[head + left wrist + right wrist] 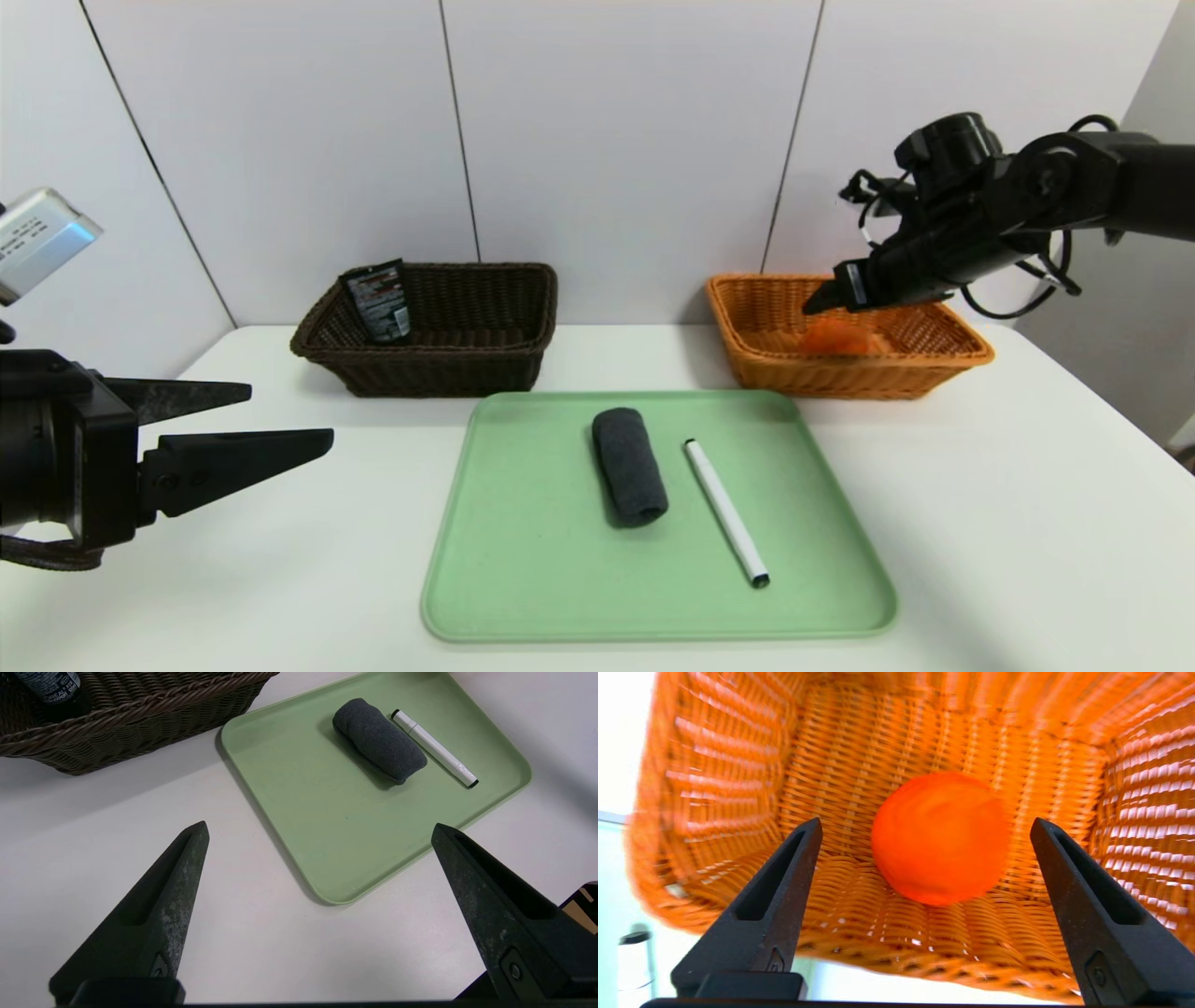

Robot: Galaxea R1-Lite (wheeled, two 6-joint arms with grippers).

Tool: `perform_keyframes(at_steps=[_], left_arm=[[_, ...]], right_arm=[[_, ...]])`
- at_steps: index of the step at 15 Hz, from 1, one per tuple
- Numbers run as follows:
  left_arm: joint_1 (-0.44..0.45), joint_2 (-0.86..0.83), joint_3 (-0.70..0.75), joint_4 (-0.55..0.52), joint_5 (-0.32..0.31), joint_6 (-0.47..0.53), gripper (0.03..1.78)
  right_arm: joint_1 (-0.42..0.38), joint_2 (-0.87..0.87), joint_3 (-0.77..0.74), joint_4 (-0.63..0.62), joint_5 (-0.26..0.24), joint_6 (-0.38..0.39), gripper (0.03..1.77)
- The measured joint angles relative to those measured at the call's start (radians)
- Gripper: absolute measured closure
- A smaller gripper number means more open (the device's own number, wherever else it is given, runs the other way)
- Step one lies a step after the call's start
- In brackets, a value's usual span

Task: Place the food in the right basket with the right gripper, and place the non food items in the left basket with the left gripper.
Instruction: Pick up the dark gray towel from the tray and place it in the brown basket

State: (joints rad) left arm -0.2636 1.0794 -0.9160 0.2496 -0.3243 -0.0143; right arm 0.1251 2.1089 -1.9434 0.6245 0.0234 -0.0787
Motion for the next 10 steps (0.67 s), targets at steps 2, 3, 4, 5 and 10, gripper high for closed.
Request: perform_keyframes(at_steps=[2,3,4,5,10], left_arm=[[0.001,0.002,0.000,-0.001,0.002,0.001,0.12],[0.000,0.008,0.000,-0.006,0.003,0.000,0.12],[0.000,0.017,0.000,-0.024,0.002,-0.001,0.12],[-0.001,0.029,0.000,-0.051,0.000,-0.002,0.12],[-0.049,0.115,-0.019,-0.139,-0.013,0.002,0.12]], right_arm=[[0.000,-0.049,-0.002,0.011,0.023,0.001,0.21],[0.000,-0.079,-0.002,0.027,0.027,0.001,0.20],[0.000,-0.113,-0.002,0.050,0.028,0.000,0.19],[0.000,-0.150,-0.002,0.081,0.029,0.001,0.17],[-0.001,-0.367,0.010,0.250,0.029,0.078,0.13]])
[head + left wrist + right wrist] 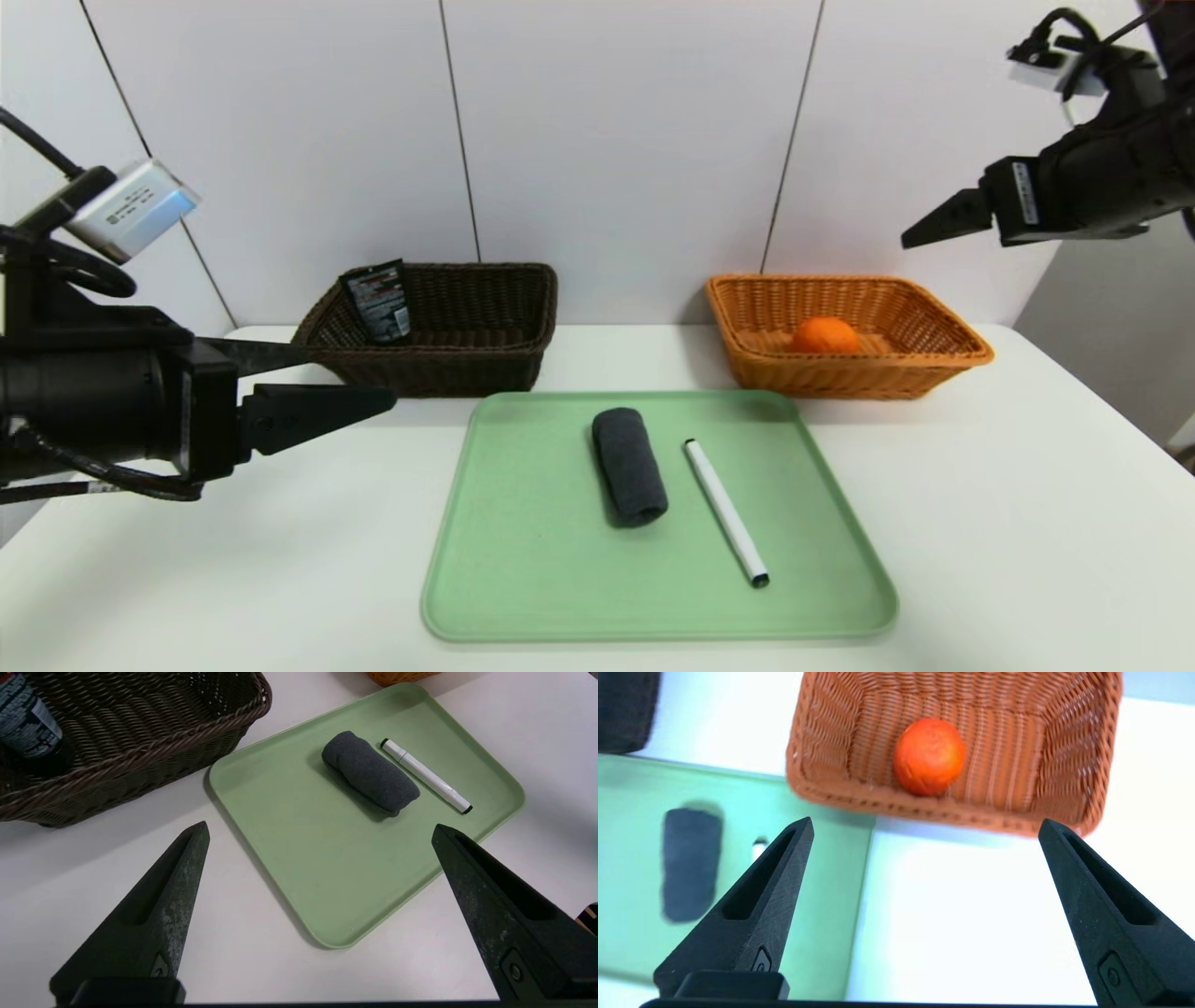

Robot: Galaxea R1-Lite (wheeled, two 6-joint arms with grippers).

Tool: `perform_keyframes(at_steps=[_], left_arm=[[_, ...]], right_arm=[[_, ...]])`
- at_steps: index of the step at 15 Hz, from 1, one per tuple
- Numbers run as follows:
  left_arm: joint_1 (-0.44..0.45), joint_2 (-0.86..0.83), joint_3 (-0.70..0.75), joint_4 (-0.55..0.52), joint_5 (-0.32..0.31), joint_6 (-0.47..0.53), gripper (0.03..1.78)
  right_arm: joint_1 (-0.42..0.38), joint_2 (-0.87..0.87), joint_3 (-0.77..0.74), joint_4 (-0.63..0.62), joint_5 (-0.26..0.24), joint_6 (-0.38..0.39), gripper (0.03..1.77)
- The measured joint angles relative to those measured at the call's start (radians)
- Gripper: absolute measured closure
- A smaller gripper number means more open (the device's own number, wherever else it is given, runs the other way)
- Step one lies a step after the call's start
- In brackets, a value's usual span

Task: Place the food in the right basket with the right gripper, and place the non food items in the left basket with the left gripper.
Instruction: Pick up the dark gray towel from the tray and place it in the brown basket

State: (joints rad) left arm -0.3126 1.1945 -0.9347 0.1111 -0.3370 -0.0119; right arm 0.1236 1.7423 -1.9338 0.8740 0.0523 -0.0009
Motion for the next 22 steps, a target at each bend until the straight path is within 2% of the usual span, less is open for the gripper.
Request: perform_keyframes(at_steps=[3,5,10,14,18,22], left_arm=[[-0.067,0.076,-0.051,-0.004,0.012,-0.026,0.12],[-0.139,0.132,-0.106,-0.001,0.040,-0.089,0.12],[-0.335,0.330,-0.239,0.028,0.253,-0.191,0.12],[-0.426,0.500,-0.347,0.059,0.415,-0.299,0.12],[-0.477,0.644,-0.476,0.139,0.502,-0.422,0.12],[-0.486,0.781,-0.616,0.231,0.621,-0.511,0.12]], right_arm=[[0.000,-0.117,0.067,0.030,-0.001,0.047,0.12],[0.008,-0.186,0.151,0.030,-0.002,0.069,0.11],[0.115,-0.338,0.340,0.028,0.005,0.096,0.11],[0.186,-0.413,0.390,0.026,0.099,0.103,0.11],[0.222,-0.445,0.401,0.026,0.108,0.106,0.11],[0.225,-0.456,0.427,0.024,0.108,0.106,0.11]])
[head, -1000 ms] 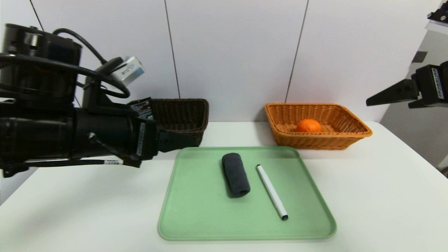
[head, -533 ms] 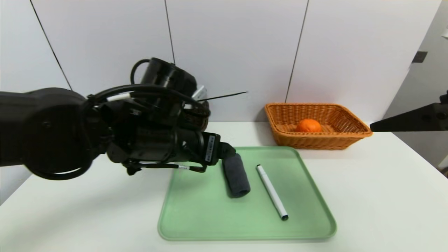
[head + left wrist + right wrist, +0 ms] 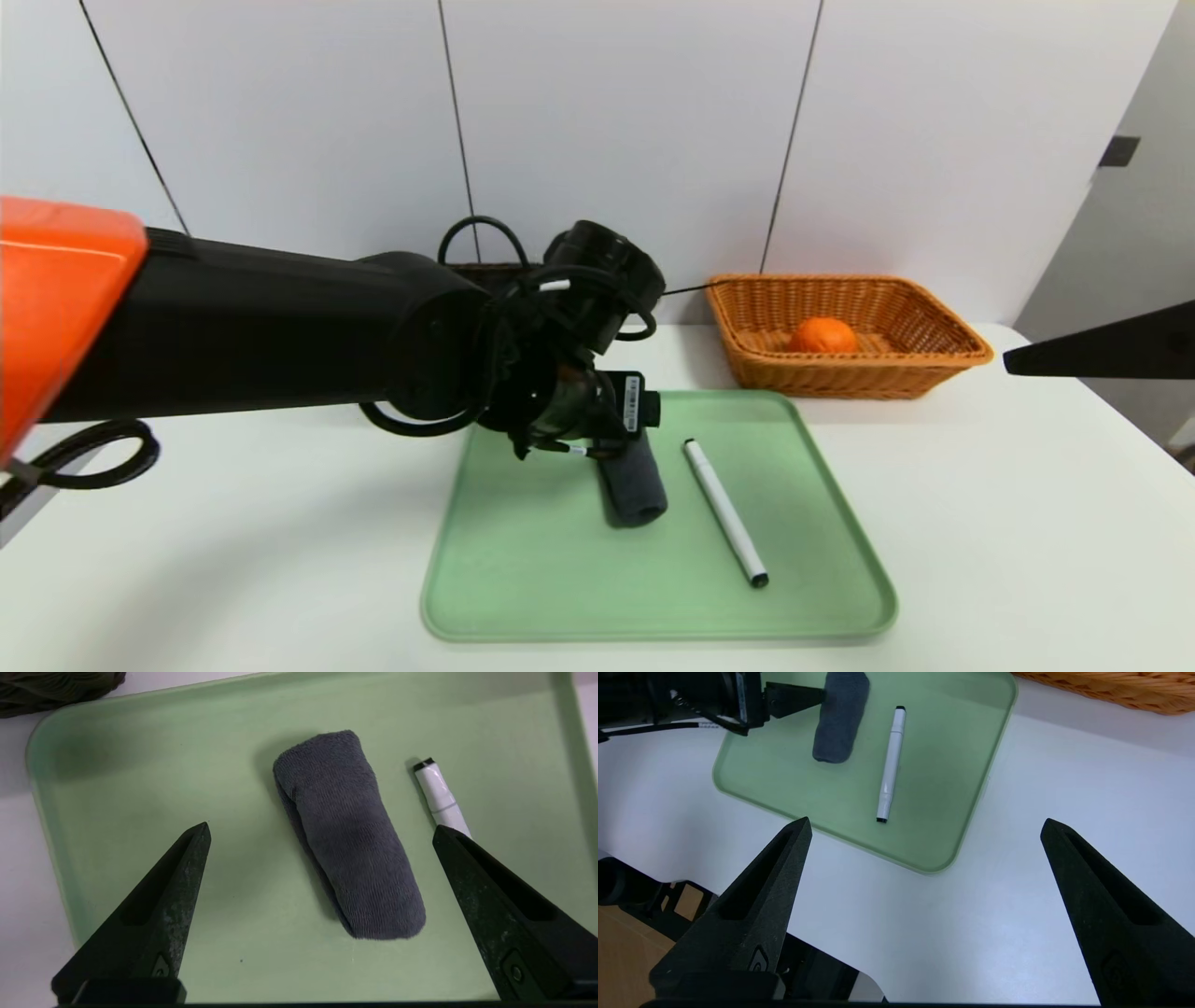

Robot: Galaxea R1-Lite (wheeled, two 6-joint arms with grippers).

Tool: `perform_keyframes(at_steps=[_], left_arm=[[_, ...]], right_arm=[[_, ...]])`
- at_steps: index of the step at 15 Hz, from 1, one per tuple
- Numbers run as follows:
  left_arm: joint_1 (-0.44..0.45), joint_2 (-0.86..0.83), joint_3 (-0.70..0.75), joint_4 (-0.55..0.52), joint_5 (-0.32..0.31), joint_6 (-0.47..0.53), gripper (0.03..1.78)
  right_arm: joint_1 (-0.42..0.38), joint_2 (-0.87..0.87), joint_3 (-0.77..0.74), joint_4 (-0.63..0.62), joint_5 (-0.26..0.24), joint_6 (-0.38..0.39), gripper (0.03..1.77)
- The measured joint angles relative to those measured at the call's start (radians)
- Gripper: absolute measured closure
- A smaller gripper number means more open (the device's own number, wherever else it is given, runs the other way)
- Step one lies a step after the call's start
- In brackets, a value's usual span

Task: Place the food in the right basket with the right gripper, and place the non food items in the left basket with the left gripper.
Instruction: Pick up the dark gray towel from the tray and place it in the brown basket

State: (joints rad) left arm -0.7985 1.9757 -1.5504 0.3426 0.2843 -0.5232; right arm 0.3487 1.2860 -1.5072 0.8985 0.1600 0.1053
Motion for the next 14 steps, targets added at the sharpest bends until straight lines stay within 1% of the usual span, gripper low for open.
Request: perform_keyframes(at_steps=[3,6,8,14], left_arm=[[-0.003,0.086,-0.119,0.096,0.044,-0.079,0.12],[-0.007,0.164,-0.232,0.219,0.108,-0.144,0.12],[-0.019,0.197,-0.280,0.281,0.116,-0.173,0.12],[-0.057,0.226,-0.307,0.285,0.114,-0.180,0.12]], right_arm=[[0.000,-0.003,0.011,-0.002,0.000,0.000,0.11],[0.000,-0.006,0.014,-0.001,0.000,0.001,0.11],[-0.001,-0.006,0.019,-0.001,0.000,0.001,0.11],[-0.003,-0.012,0.029,-0.001,0.000,0.001,0.11]])
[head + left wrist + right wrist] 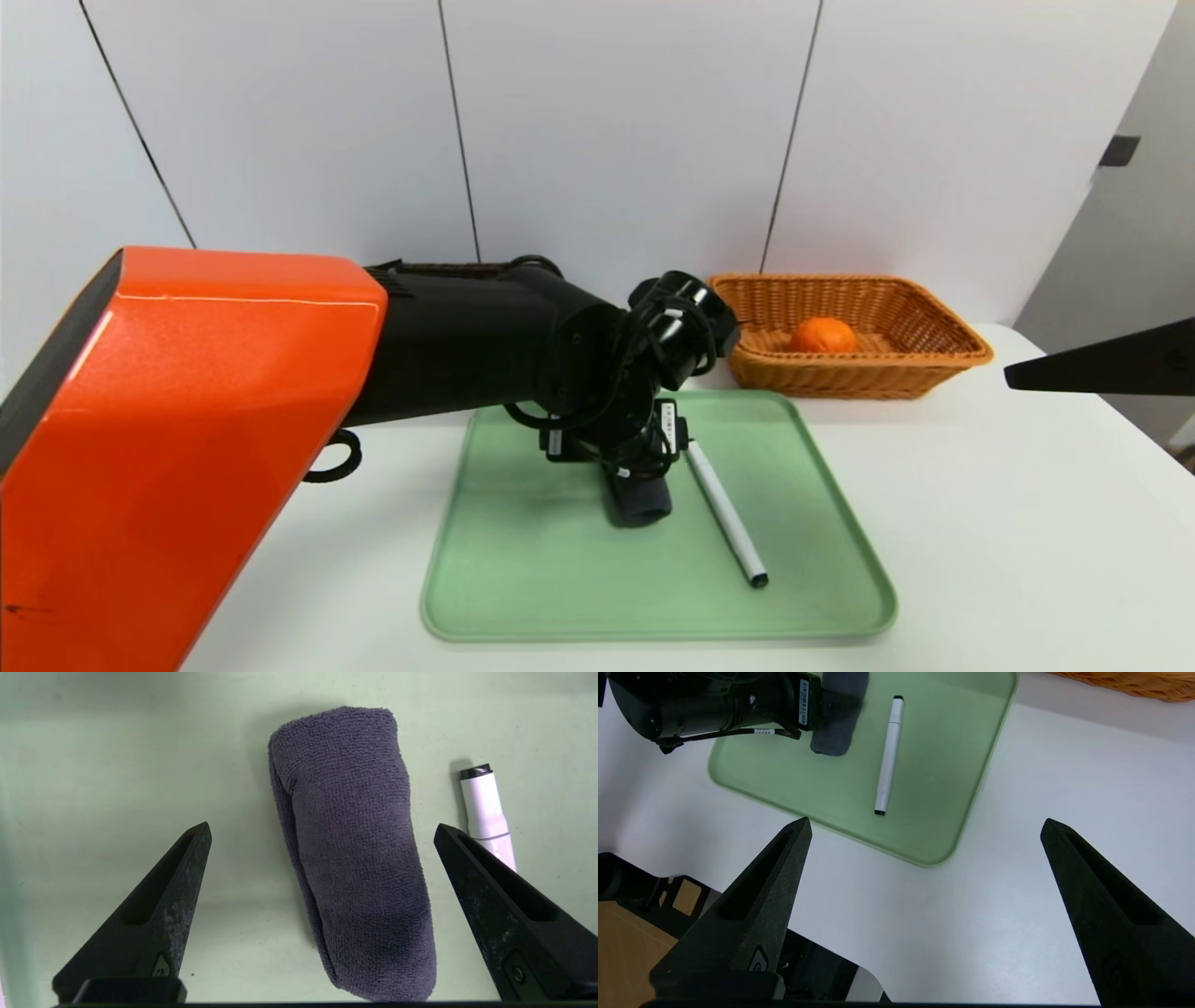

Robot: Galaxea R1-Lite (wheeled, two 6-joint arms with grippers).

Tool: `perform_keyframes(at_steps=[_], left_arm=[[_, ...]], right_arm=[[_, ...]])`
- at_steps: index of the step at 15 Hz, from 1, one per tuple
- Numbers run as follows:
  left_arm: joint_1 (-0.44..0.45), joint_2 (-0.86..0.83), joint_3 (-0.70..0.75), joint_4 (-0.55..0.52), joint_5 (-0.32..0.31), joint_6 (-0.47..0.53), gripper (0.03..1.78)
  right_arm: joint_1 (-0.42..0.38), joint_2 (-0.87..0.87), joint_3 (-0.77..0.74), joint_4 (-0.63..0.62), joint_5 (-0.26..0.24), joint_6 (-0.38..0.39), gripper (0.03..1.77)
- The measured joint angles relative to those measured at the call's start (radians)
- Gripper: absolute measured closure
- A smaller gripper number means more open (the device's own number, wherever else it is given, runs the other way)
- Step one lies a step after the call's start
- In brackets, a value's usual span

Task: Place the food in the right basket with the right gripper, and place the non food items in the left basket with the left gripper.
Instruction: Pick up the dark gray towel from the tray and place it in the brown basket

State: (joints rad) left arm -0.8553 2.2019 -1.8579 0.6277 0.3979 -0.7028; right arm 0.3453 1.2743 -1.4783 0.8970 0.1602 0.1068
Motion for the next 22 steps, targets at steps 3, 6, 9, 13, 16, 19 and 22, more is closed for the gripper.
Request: perform_keyframes(at_steps=[3,6,9,13,16,19,22], left_arm=[[-0.007,0.002,-0.006,0.001,-0.001,0.001,0.12],[-0.011,0.025,-0.006,0.002,-0.002,-0.006,0.12],[-0.010,0.053,-0.008,0.001,-0.001,-0.010,0.12],[-0.009,0.066,-0.013,0.002,0.003,-0.013,0.74],[-0.007,0.054,-0.014,0.005,0.003,-0.013,1.04],[-0.005,0.013,-0.014,0.021,0.005,-0.008,1.54],[0.013,-0.066,-0.019,0.053,0.006,0.004,1.54]], right_arm=[[0.000,-0.005,0.001,0.000,-0.001,0.000,0.11],[-0.001,-0.009,0.012,-0.001,0.000,0.000,0.10],[-0.005,-0.014,0.015,0.000,0.000,0.000,0.11],[-0.006,-0.020,0.016,0.000,0.000,-0.001,0.11],[-0.006,-0.023,0.016,0.000,-0.001,-0.001,0.11],[-0.007,-0.026,0.016,0.000,0.000,0.000,0.11],[-0.007,-0.031,0.026,0.000,0.001,-0.001,0.10]])
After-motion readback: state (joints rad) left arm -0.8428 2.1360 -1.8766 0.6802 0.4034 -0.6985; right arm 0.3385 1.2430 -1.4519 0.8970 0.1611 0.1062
